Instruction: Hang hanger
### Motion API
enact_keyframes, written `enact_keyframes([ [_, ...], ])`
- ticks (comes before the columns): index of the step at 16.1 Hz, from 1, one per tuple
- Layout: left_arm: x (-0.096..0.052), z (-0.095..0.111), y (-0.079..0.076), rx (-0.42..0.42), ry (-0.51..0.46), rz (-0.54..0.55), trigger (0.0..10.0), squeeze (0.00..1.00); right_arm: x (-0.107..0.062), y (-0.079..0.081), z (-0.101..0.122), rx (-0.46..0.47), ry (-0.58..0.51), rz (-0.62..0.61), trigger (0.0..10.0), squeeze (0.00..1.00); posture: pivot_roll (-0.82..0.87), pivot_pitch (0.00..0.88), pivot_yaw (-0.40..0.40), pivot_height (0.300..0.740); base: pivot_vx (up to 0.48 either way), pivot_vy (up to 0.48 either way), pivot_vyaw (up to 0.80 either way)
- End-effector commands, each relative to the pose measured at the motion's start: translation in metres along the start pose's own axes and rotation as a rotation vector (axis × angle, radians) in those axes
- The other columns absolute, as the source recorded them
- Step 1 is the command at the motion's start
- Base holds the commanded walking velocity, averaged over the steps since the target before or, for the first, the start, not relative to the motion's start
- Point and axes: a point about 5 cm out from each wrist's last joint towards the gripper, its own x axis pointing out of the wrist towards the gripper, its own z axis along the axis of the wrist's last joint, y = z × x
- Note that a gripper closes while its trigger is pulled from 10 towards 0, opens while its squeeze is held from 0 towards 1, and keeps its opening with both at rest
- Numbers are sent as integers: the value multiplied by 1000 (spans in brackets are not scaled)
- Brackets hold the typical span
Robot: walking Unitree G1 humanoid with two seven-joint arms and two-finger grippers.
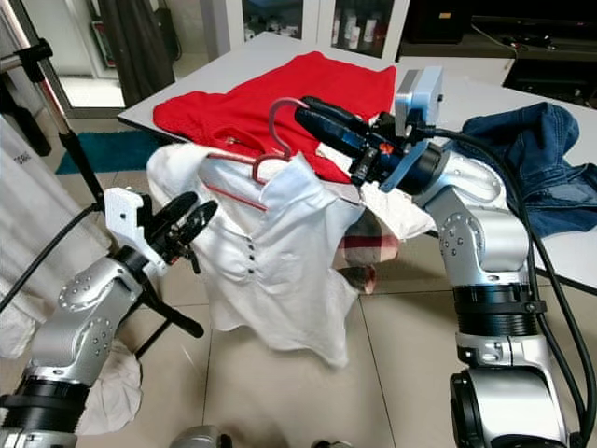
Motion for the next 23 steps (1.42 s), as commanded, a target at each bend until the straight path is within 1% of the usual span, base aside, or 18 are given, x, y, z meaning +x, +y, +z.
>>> enact_keyframes([
  [1,5,-3,3,1,15,28,10000,0,2,2,14,-24,-57,13,0,98,92,0,-16,740,0,0,0],
  [3,11,-6,11,27,19,84,10000,0,7,10,20,-14,-85,57,0,98,90,0,-17,740,0,0,0],
  [4,12,-4,14,33,10,113,10000,0,7,10,20,-13,-86,59,0,94,90,0,-17,740,0,0,0],
  [7,11,4,31,65,-34,260,10000,0,5,11,17,-6,-79,52,0,94,86,0,-16,740,0,0,0],
  [9,10,8,37,79,-73,301,10000,0,5,13,18,3,-83,56,0,94,88,0,-16,740,0,0,0],
  [10,10,10,37,78,-92,300,10000,0,5,13,17,4,-82,55,0,98,88,0,-16,740,0,0,0],
  [11,12,17,36,71,-146,277,0,0,6,13,16,7,-79,51,0,94,91,0,-15,740,0,0,0],
  [13,12,20,33,85,-168,245,0,0,6,12,15,8,-76,47,0,94,92,0,-15,740,0,0,0],
  [14,12,22,31,113,-178,232,0,0,6,11,12,11,-67,39,0,94,94,0,-13,740,0,0,0],
  [15,12,23,31,139,-190,226,0,0,5,11,8,5,-33,37,0,94,94,0,-13,740,0,0,0],
  [17,11,33,30,185,-234,220,0,0,0,11,-15,-43,126,22,0,90,98,0,-12,740,0,0,0],
  [19,11,33,32,179,-238,219,0,0,0,7,-13,-40,113,-9,0,98,98,0,-9,740,0,0,0],
  [20,10,31,33,178,-229,220,0,0,1,6,-8,-31,82,-14,0,94,97,0,-8,740,0,0,0],
  [22,9,29,34,178,-226,222,0,0,1,5,-4,-28,61,-13,0,90,96,0,-8,740,0,0,0],
  [23,8,31,35,180,-235,225,0,0,-2,5,-7,-45,87,-12,0,94,95,0,-8,740,0,0,0],
])
